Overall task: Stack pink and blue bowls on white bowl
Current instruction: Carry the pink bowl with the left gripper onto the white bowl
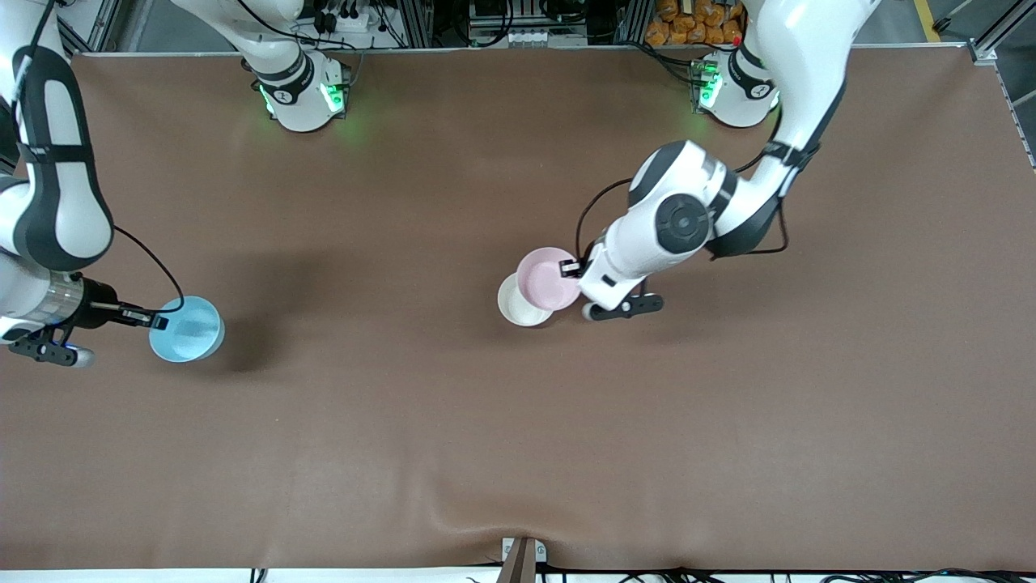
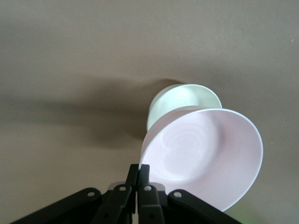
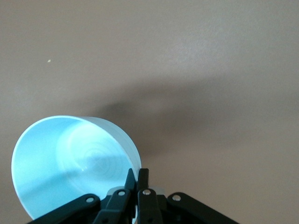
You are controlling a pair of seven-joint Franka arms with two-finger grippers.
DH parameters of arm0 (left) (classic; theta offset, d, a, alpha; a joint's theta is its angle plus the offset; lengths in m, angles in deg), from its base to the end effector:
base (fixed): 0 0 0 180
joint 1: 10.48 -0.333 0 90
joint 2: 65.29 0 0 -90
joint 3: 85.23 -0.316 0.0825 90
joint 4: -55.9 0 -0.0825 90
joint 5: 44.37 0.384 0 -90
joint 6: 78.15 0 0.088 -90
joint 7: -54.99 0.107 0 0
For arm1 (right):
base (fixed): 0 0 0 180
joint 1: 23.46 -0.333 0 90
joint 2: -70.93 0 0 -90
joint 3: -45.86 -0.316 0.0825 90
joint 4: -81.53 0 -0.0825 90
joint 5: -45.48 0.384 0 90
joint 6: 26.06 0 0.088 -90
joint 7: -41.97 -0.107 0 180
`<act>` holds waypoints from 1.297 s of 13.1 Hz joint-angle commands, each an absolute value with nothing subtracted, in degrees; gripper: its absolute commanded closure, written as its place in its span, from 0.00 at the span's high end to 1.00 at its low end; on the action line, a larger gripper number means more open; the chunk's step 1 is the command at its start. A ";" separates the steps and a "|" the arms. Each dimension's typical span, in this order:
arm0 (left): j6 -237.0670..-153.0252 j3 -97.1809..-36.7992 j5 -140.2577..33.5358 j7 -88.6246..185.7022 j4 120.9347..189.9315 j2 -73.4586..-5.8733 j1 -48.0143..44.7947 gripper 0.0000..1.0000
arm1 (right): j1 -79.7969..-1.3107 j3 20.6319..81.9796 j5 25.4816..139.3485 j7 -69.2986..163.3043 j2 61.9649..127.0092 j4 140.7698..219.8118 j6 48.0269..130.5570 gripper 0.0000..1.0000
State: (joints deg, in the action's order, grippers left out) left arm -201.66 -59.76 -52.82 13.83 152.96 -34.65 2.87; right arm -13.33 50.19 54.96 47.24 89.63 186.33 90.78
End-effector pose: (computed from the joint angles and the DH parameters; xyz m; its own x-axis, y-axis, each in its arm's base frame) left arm 0.5367 -0.3982 0.3115 0.9556 0.1415 -0.2584 0.2003 -0.9552 0.2177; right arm 0.6039 -0.1433 0.3472 0.9670 -0.2309 -0.1075 -0.2435 -0.9620 -0.1239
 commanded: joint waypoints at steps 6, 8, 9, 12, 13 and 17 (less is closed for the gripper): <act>-204.53 -60.44 -52.63 13.33 150.38 -29.00 4.81 0.00 | -12.29 49.46 56.12 47.60 82.36 186.39 80.90 0.00; -206.54 -60.44 -51.85 13.42 150.47 -28.03 4.99 0.00 | -12.47 49.37 56.20 47.33 82.27 185.69 80.03 0.00; -206.82 -60.44 -51.23 13.42 150.38 -27.41 4.98 0.00 | -12.38 49.37 56.20 47.33 82.27 184.64 78.54 0.00; -208.48 -60.44 -50.96 13.42 150.38 -26.53 5.07 0.00 | -11.77 49.72 56.12 47.24 82.62 182.17 74.22 0.00; -208.58 -60.44 -50.96 13.42 150.47 -26.44 5.07 0.00 | -11.42 49.72 56.12 47.24 82.80 182.25 74.22 0.00; -208.66 -60.44 -51.05 13.24 150.47 -25.91 5.16 0.25 | -11.50 49.64 56.12 47.16 82.89 182.08 74.31 0.00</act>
State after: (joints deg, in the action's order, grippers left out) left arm -208.35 -60.10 -52.15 13.84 151.77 -26.67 4.49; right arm -12.65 50.61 55.42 47.16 83.09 182.60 75.23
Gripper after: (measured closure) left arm 0.960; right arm 0.969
